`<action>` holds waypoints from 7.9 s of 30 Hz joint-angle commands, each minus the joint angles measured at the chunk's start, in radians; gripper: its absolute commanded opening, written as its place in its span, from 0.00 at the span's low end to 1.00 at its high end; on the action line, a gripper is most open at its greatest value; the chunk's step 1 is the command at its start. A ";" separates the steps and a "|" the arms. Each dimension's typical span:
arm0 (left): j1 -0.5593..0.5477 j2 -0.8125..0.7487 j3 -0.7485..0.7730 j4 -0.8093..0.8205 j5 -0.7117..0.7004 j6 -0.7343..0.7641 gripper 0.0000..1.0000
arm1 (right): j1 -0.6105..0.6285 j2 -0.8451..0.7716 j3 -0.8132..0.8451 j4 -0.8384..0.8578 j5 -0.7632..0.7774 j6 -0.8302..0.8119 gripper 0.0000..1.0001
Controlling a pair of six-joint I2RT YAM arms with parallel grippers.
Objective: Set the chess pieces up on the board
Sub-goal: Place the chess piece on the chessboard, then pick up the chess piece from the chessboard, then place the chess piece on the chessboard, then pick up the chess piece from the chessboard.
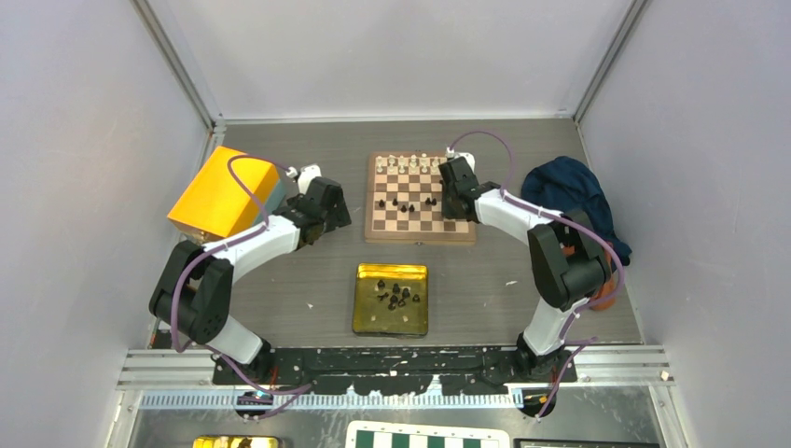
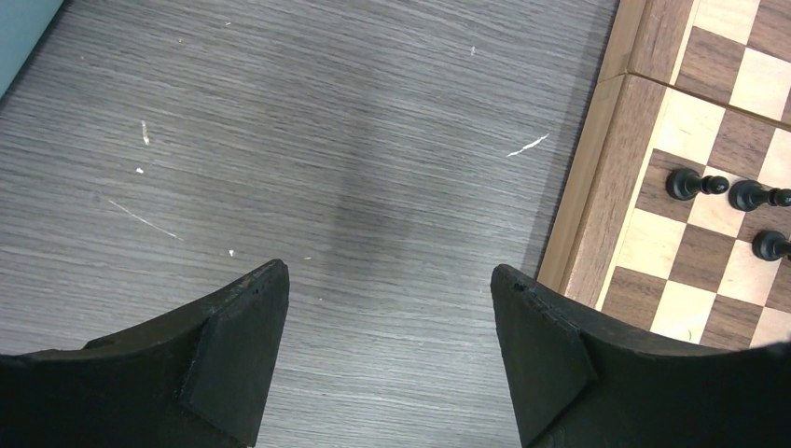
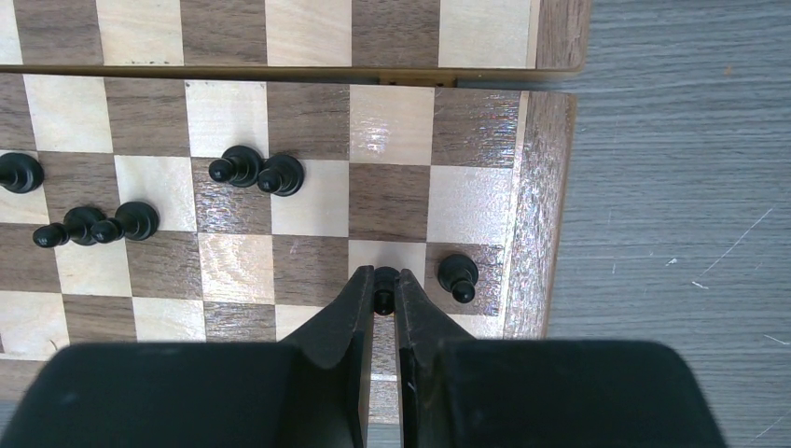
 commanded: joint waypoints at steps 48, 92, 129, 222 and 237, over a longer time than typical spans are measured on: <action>-0.008 -0.018 0.054 0.021 -0.041 0.019 0.81 | 0.016 0.105 0.219 -0.002 -0.048 -0.054 0.41; -0.008 -0.012 0.053 0.030 -0.048 0.022 0.81 | 0.016 0.153 0.247 -0.001 -0.047 -0.066 0.13; -0.011 -0.028 0.039 0.020 -0.044 0.009 0.81 | 0.073 -0.010 0.042 0.035 0.007 -0.044 0.10; -0.013 0.001 0.056 0.041 -0.050 0.028 0.82 | 0.068 0.210 0.311 -0.010 -0.019 -0.091 0.30; -0.013 0.001 0.055 0.039 -0.051 0.028 0.82 | 0.065 0.176 0.286 -0.009 -0.012 -0.096 0.06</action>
